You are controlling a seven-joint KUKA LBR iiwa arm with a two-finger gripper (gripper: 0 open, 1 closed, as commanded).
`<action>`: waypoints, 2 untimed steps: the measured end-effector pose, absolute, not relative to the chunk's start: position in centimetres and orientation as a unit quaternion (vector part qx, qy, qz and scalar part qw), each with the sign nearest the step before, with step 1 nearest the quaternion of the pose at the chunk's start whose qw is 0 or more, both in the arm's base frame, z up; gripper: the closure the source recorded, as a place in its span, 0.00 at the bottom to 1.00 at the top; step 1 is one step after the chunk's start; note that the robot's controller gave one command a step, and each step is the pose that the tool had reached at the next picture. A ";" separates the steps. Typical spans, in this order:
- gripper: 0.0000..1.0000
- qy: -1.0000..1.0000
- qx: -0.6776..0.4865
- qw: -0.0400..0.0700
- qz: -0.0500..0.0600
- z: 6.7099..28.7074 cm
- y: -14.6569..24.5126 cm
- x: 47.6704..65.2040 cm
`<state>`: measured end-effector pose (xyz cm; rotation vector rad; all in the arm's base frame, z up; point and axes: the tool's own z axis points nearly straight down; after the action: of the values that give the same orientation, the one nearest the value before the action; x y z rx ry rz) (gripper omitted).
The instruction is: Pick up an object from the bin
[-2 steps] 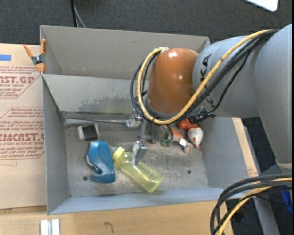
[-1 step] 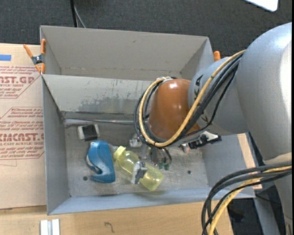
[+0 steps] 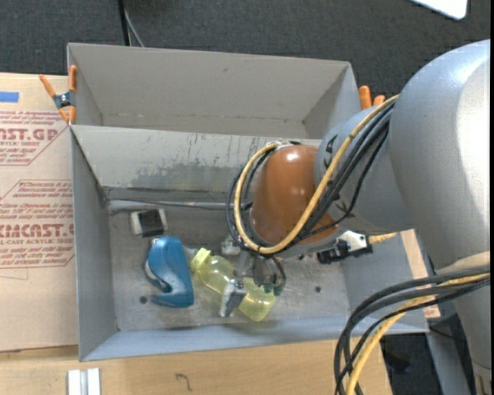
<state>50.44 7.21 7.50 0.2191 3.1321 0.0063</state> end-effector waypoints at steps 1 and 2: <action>0.00 0.990 0.142 0.000 0.000 10.4 5.3 50.0; 0.00 0.997 0.071 0.000 0.000 7.8 6.9 50.4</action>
Offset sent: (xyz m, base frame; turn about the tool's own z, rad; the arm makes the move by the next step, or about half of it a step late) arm 0.0000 0.0000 0.0000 0.0000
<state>50.39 6.94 7.76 0.2227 3.1335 0.0000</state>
